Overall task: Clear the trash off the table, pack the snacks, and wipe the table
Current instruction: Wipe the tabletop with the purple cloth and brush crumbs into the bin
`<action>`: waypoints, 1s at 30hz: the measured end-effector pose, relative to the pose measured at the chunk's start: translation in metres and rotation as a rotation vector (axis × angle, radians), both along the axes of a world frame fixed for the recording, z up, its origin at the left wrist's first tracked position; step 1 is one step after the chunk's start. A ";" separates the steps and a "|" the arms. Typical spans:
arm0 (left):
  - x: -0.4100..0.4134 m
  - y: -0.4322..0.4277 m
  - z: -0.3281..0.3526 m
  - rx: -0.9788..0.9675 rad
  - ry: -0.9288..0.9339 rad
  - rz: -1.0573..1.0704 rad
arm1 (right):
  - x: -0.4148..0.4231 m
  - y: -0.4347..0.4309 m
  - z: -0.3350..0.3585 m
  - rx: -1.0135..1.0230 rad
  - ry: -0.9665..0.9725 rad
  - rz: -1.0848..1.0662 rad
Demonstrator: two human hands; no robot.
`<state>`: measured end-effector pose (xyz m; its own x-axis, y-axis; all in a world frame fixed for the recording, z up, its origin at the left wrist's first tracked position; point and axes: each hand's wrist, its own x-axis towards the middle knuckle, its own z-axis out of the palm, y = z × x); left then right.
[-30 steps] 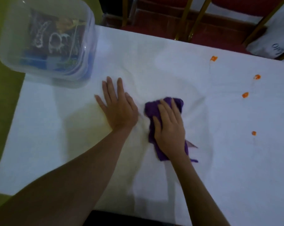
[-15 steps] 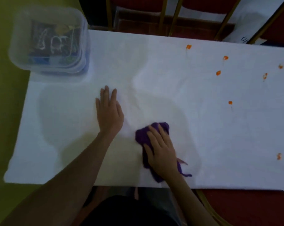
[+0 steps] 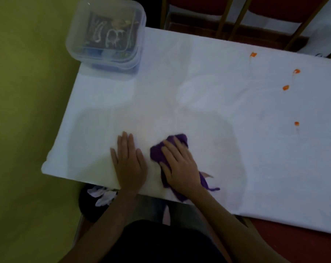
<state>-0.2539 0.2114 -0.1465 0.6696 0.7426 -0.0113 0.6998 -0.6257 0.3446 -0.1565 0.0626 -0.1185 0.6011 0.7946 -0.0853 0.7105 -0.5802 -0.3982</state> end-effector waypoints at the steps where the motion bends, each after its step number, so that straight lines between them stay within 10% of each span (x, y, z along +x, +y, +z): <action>1: 0.000 0.000 0.000 0.007 -0.003 -0.003 | -0.005 -0.023 0.001 -0.008 -0.002 0.063; 10: 0.004 -0.005 -0.007 0.050 -0.075 -0.098 | 0.064 -0.037 -0.003 -0.036 -0.090 -0.411; 16: 0.015 -0.047 0.003 -0.108 -0.080 -0.338 | -0.049 -0.047 0.003 -0.028 0.004 -0.139; 24: 0.039 -0.099 0.006 -0.111 -0.030 -0.550 | 0.018 -0.134 -0.005 -0.033 0.040 -1.135; 30: 0.081 -0.144 0.009 -0.160 0.036 -0.662 | 0.003 -0.131 0.002 -0.137 0.179 -0.980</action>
